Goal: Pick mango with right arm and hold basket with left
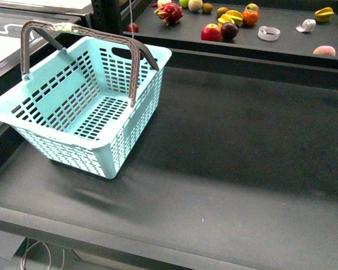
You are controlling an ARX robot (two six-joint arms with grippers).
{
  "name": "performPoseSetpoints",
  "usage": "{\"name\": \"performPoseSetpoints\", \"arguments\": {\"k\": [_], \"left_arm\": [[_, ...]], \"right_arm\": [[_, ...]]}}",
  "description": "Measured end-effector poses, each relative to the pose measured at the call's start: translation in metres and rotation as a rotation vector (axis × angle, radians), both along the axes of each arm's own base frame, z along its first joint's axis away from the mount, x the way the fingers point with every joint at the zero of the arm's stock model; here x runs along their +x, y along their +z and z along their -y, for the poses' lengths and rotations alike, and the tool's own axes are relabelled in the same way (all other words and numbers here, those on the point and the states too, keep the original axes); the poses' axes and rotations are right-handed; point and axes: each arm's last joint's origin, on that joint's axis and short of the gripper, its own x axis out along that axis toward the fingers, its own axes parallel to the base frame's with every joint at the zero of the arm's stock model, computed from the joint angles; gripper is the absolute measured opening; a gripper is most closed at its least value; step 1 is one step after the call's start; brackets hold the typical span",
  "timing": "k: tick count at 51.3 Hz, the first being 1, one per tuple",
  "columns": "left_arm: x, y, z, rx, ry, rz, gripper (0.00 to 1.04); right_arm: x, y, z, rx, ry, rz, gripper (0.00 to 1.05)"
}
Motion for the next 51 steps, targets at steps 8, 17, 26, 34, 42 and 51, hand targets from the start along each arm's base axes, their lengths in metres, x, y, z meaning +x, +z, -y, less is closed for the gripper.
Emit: {"name": "performPoseSetpoints", "arguments": {"k": [8, 17, 26, 34, 42, 51], "left_arm": [[0.003, -0.006, 0.001, -0.111, 0.196, -0.093, 0.97], [0.027, -0.022, -0.008, -0.415, 0.541, -0.122, 0.97], [0.066, -0.026, -0.013, -0.613, 0.498, -0.154, 0.97], [0.111, -0.023, -0.009, -0.706, 0.443, -0.169, 0.97], [0.161, -0.027, 0.000, -0.790, 0.381, -0.213, 0.97], [0.210, -0.032, 0.012, -0.880, 0.329, -0.232, 0.97]], "right_arm": [[0.000, 0.000, 0.000, 0.000, 0.000, 0.000, 0.96], [0.000, 0.000, 0.000, 0.000, 0.002, 0.000, 0.96], [0.000, 0.000, 0.000, 0.000, 0.002, 0.000, 0.96], [0.000, 0.000, 0.000, 0.000, 0.002, 0.000, 0.96], [0.000, 0.000, 0.000, 0.000, 0.002, 0.000, 0.96], [0.000, 0.000, 0.000, 0.000, 0.002, 0.000, 0.96]]}}
